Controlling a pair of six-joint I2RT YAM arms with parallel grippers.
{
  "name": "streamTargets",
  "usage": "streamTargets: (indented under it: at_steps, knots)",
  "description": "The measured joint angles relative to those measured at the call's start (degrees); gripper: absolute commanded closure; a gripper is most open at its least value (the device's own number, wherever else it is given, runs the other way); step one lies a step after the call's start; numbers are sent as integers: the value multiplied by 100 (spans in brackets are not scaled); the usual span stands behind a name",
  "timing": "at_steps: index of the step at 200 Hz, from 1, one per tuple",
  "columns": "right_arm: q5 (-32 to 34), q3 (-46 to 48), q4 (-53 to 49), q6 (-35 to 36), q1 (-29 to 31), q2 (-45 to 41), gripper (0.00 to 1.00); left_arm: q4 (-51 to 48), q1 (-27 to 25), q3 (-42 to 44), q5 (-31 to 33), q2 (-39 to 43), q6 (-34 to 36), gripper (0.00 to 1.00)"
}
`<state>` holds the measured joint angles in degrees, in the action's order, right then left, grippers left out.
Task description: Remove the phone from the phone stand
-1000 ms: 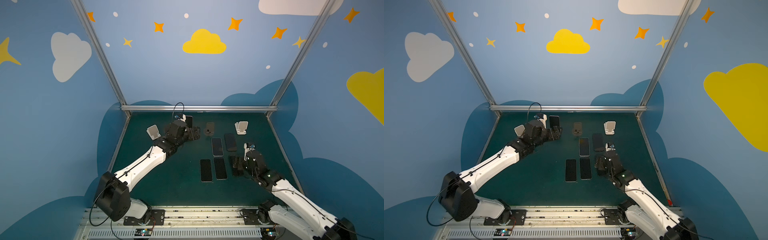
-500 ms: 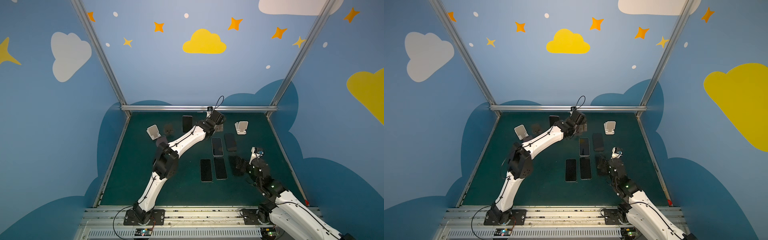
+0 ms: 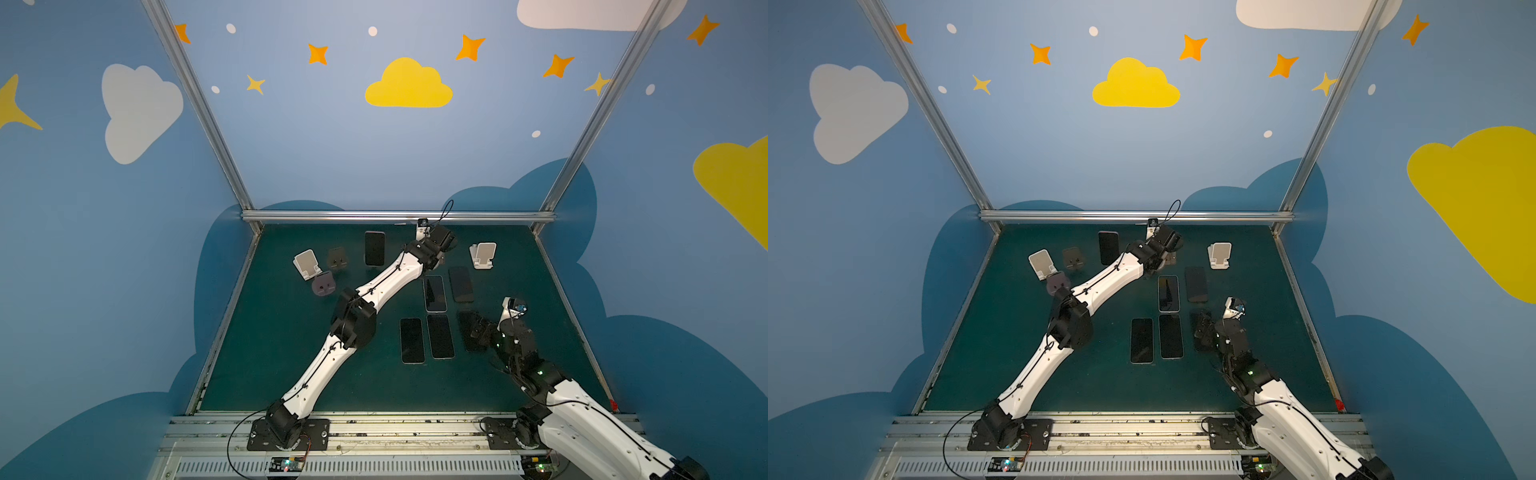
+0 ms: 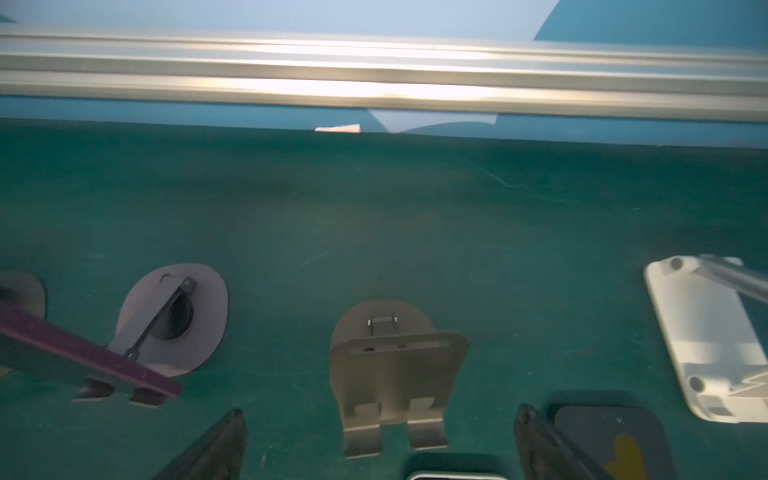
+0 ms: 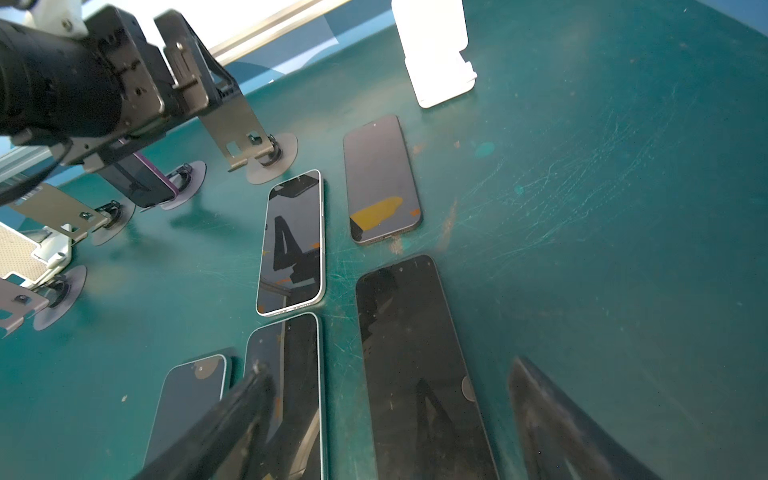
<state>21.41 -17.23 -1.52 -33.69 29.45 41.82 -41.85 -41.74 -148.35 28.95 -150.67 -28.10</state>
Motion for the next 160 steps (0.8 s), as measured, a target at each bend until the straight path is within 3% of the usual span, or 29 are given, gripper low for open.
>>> streamTargets:
  at_steps: [117,160]
  knots:
    - [-223,0,170,-96,0,146,12,323,339,9,-437,-527,105,45]
    - [-319,-2,177,-76,0,184,12,343,319,9,-398,-527,575,48]
